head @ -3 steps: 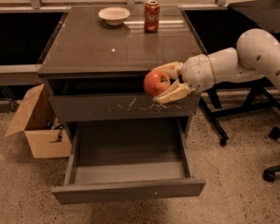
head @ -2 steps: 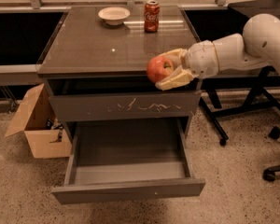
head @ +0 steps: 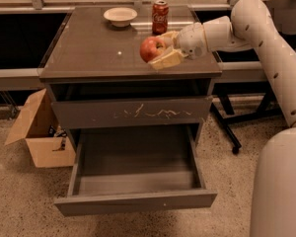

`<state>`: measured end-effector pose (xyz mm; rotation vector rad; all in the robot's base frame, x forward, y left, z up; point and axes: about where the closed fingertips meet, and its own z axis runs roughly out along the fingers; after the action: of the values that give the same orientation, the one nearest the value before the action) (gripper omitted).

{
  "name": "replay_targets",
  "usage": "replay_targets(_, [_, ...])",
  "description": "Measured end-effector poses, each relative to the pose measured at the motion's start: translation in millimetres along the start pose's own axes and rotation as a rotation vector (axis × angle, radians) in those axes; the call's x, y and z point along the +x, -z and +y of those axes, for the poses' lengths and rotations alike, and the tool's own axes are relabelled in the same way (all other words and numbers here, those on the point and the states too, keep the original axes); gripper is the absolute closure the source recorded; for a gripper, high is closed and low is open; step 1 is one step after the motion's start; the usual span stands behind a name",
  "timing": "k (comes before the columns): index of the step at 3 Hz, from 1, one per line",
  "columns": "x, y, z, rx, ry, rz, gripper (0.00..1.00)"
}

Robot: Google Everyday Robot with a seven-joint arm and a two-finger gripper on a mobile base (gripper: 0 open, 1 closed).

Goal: Pick apple from middle drawer and place on counter

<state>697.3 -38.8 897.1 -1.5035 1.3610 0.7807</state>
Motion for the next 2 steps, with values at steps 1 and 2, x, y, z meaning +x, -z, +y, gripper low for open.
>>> replay_targets(1, [0, 0, 0, 0.0, 0.0, 0.0, 1.0])
replay_targets(2, [6, -8, -17, 0.041, -0.013, -0.008, 1.0])
